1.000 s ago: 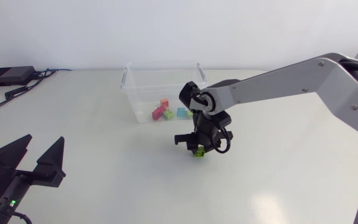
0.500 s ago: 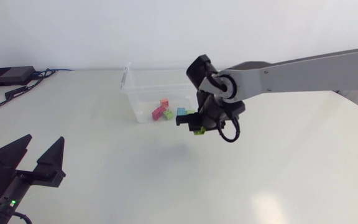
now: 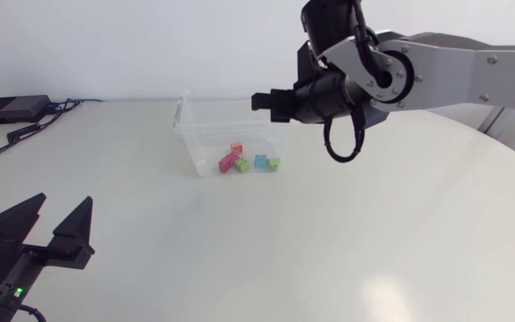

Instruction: Place the duplo bricks in the container

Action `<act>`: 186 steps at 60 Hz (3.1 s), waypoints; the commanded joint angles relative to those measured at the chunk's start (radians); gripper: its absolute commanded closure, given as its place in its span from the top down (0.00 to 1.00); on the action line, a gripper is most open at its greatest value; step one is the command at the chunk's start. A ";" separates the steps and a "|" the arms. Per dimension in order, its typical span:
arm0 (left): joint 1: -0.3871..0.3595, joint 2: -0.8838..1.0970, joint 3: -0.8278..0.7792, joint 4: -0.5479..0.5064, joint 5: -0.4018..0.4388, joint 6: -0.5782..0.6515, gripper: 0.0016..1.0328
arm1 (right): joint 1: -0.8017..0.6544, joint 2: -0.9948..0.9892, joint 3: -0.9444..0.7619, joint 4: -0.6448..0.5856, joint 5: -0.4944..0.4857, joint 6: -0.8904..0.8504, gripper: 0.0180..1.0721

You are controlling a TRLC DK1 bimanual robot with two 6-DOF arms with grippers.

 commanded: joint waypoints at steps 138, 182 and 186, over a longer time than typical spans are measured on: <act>-0.005 -0.011 -0.017 0.011 0.010 0.010 0.96 | 0.019 -1.182 -0.855 0.238 0.188 -0.461 0.96; -0.003 -0.011 -0.017 0.011 0.010 0.011 0.96 | 0.097 -1.599 -1.238 0.187 -0.144 -0.582 0.96; -0.003 -0.011 -0.017 0.011 0.010 0.011 0.96 | 0.097 -1.599 -1.261 0.213 -0.151 -0.593 0.96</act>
